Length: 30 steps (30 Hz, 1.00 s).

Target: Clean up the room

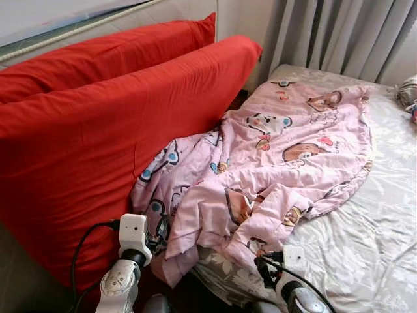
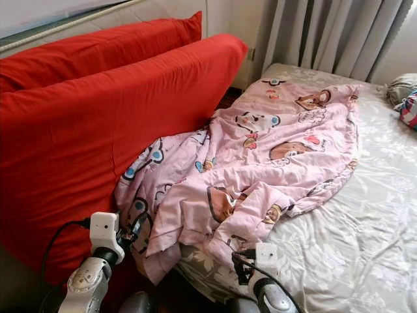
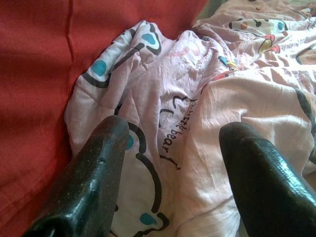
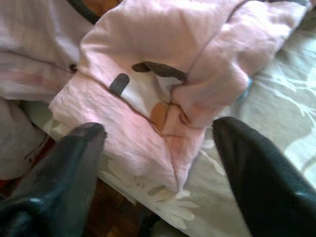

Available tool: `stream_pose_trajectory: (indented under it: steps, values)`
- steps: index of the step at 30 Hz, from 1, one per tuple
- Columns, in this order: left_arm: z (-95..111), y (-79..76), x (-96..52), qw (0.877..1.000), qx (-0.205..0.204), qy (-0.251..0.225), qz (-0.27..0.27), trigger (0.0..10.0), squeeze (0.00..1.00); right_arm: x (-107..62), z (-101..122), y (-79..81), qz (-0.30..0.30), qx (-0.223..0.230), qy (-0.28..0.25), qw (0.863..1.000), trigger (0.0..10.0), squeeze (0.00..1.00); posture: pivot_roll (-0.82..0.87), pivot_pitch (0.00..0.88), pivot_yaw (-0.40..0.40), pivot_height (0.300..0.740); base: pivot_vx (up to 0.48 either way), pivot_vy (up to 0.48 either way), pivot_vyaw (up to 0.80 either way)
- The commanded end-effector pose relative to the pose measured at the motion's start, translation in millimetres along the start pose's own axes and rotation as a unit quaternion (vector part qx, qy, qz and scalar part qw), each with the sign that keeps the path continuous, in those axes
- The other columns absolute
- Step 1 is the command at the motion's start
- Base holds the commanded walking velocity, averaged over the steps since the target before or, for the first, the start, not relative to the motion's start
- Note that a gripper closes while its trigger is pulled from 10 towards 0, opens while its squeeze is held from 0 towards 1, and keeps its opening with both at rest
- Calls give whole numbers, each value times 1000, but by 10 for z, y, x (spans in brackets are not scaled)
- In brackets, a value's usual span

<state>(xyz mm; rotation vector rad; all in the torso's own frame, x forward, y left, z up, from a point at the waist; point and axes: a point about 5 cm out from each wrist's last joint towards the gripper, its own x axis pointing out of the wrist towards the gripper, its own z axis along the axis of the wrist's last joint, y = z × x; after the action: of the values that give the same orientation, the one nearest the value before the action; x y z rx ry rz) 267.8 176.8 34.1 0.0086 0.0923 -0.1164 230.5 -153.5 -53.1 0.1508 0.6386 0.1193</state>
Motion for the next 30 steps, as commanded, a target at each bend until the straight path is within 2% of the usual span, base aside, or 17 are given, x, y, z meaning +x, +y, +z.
stream_pose_trajectory:
  steps: [1, 2, 5, 6, 7, 8, 12, 16, 19, 26, 30]
  values:
    - [-6, -5, -11, 1000, 3, 7, -4, 10000, 0, -3, -21, -12, 1, -24, 15, 1000, 10000, 1000, -18, 80, -22, 643, 0, 0, 0]
    - [14, -16, 10, 1000, 2, 5, -7, 10000, 0, -3, -20, -10, 6, -47, 17, 999, 10000, 1000, -16, 83, -22, 643, 0, 0, 0]
    - [31, -30, 30, 1000, 2, 2, -10, 10000, 0, -9, -32, -11, 8, -50, 19, 999, 10000, 1000, -11, 90, -24, 643, 0, 0, 0]
    - [44, -38, 46, 1000, 2, 0, -12, 10000, 0, -12, -35, -14, 7, -54, 19, 998, 10000, 620, -7, 96, -25, 643, 0, 0, 0]
    - [53, -43, 55, 1000, 2, -1, -14, 10000, 0, -14, -39, -15, 7, -58, 18, 998, 10000, 620, -6, 99, -25, 643, 0, 0, 0]
    - [93, -52, 95, 1000, 2, -7, -16, 10000, 0, -20, -47, -18, 8, -72, 19, 997, 10000, 0, -3, 107, -24, 643, 0, 0, 0]
    - [189, -56, 135, 1000, -1, -22, -14, 10000, 0, -44, -86, -21, 10, -86, 18, 996, 10000, 0, 9, 134, -23, 643, 0, 0, 0]
    - [266, -60, 101, 999, 0, -35, -17, 10000, 0, -100, -187, -35, -11, -22, 8, 1000, 10000, 0, 26, 178, -18, 643, 0, 0, 0]
    - [277, -50, 30, 999, 0, -38, -17, 10000, 0, -134, -259, -32, -17, 5, 9, 1000, 10000, 0, 38, 204, -16, 643, 0, 0, 0]
    - [255, -5, -149, 999, 3, -31, -9, 10000, 0, -196, -348, 3, 3, -10, 1, 1000, 10000, 0, 74, 244, -19, 643, 0, 0, 0]
    - [258, 0, -226, 1000, 4, -24, -6, 10000, 0, -223, -324, 34, 24, -14, -32, 999, 10000, 0, 81, 260, -14, 643, 0, 0, 0]
